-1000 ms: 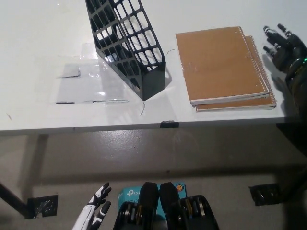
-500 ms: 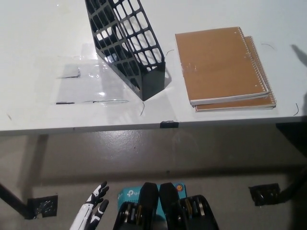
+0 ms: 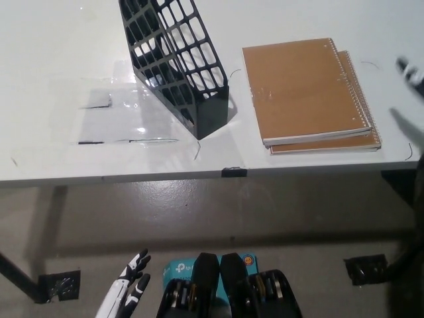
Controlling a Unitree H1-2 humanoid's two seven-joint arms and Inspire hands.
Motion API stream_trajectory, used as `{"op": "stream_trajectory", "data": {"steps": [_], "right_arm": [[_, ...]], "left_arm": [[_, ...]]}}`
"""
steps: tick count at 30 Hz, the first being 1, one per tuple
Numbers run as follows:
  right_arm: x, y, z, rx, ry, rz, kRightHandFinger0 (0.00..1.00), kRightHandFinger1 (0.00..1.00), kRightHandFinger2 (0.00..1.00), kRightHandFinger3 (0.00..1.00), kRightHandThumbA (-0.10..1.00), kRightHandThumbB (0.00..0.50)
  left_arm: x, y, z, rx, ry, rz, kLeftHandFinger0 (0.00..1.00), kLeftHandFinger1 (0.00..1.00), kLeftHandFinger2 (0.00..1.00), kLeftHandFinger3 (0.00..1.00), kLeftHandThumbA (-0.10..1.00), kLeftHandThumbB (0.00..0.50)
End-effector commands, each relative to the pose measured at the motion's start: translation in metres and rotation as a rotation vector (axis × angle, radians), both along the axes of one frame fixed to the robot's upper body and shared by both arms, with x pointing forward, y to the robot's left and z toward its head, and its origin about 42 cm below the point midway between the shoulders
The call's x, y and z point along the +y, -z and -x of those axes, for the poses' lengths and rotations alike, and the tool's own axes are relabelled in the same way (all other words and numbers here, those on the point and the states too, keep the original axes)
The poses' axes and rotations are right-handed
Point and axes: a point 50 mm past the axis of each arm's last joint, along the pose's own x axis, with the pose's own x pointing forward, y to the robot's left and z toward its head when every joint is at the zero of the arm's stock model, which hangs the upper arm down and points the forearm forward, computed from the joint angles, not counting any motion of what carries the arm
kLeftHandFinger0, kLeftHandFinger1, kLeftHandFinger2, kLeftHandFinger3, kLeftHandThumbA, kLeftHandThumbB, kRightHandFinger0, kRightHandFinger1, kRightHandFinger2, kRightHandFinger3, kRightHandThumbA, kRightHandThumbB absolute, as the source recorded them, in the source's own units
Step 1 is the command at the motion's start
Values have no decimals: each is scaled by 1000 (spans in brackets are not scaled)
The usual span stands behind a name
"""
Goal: Use the right hand to pick up a book from the book holder on the left side and put it on another book on the right side
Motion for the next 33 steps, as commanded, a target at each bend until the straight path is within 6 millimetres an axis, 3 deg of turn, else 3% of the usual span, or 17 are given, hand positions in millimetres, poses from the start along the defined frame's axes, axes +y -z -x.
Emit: {"op": "stream_trajectory", "data": {"steps": [1,2,5,7,9,15,21,23,26,28,33], "right_arm": [[116,-129,214,-917,-296,592,1000,1000,1000,1000,1000,252],[116,-112,215,-856,-313,600,1000,1000,1000,1000,1000,228],[111,-97,211,-786,-380,555,1000,1000,1000,1000,1000,230],[108,-97,210,-791,-380,542,1000,1000,1000,1000,1000,210],[107,-101,211,-800,-349,534,1000,1000,1000,1000,1000,226],[103,-100,214,-808,-291,547,1000,1000,1000,1000,1000,212],[114,-76,204,-768,-329,543,1000,1000,1000,1000,998,179],[116,-51,191,-654,-334,578,1000,1000,1000,1000,992,172],[113,-9,173,-463,-357,622,1000,1000,1000,1000,994,211],[112,18,167,-358,-371,643,1000,1000,1000,1000,1000,211],[106,90,156,-113,-446,690,1000,1000,1000,1000,903,167]], "left_arm": [[18,-45,-42,-160,-31,80,1000,1000,1000,1000,1000,211],[17,-48,-46,-166,-28,82,1000,1000,1000,1000,1000,210],[17,-55,-59,-177,-24,80,1000,1000,1000,1000,1000,207],[16,-60,-67,-192,-24,80,1000,1000,1000,1000,1000,211],[16,-63,-73,-201,-21,82,1000,1000,1000,1000,1000,216],[12,-72,-86,-226,0,72,1000,1000,1000,1000,1000,188],[13,-77,-92,-235,-1,87,1000,1000,1000,1000,1000,185],[14,-76,-90,-233,-2,76,1000,1000,1000,1000,1000,191],[14,-71,-83,-223,9,68,1000,1000,1000,1000,1000,191],[13,-67,-78,-211,11,72,1000,1000,1000,1000,1000,195],[8,-57,-67,-187,21,91,1000,1000,1000,1000,1000,186]]}}
